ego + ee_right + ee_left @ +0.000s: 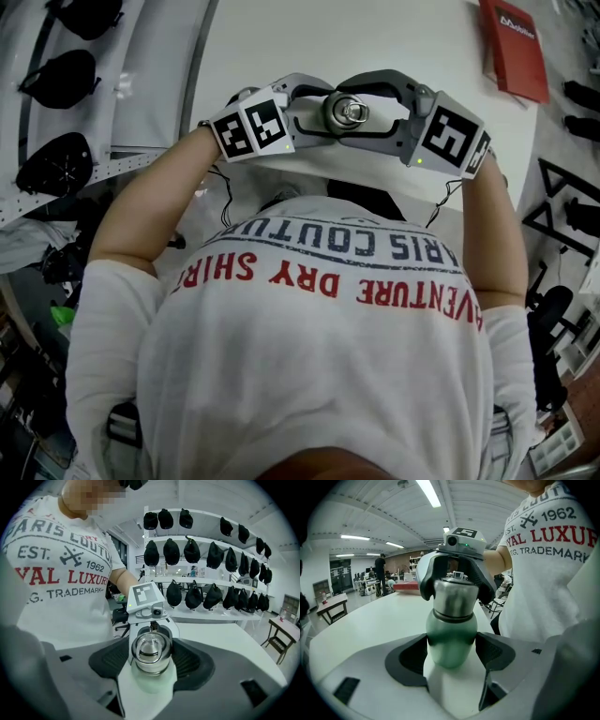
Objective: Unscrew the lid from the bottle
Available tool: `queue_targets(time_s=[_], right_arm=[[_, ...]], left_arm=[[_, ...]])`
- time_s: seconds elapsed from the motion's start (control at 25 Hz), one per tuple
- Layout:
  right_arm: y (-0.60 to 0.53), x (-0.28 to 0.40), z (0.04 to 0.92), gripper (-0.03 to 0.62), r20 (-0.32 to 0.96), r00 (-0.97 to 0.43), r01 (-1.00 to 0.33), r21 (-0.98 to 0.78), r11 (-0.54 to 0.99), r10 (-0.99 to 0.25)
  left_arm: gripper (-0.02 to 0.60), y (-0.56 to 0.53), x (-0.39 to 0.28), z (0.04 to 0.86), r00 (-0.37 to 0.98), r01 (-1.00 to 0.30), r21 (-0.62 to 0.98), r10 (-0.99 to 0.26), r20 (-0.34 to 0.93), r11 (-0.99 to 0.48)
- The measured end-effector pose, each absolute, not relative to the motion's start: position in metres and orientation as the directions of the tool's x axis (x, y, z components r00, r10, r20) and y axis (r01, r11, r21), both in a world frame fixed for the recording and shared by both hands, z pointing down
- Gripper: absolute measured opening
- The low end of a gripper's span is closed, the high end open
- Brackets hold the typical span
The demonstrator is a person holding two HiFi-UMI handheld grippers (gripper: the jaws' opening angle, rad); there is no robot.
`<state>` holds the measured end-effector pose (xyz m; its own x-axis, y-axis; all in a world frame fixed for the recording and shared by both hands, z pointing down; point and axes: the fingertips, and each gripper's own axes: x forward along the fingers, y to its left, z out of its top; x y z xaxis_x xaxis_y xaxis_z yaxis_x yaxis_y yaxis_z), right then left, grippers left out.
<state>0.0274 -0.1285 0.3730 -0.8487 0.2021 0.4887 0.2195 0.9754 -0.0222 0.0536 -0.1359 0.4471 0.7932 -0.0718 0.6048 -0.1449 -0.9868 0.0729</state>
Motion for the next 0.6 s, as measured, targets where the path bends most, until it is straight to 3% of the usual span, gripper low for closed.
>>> queue_targets(time_s=[0.2, 0.4, 0.6], right_arm=[[-0.13, 0.035, 0.365, 0.301, 0.428, -0.9, 0.066, -0.055, 0.996, 0.084], [-0.143, 0.048, 0.36, 0.301, 0.377, -0.903, -0.237, -0.034, 0.971, -0.207], [-0.14, 0.06, 0.36, 0.301, 0.337, -0.835, -0.461, 0.001, 0.888, -0.434]], left_arm=[[0.339, -0.136, 0.054, 0.446, 0.799, -0.167, 0.08, -0.088, 0.595, -0.983], [0.339, -0.136, 0.053, 0.447, 0.82, -0.222, 0.093, -0.134, 0.556, -0.971], [0.339, -0.136, 0.054, 0.447, 0.819, -0.271, 0.086, -0.183, 0.544, -0.959]])
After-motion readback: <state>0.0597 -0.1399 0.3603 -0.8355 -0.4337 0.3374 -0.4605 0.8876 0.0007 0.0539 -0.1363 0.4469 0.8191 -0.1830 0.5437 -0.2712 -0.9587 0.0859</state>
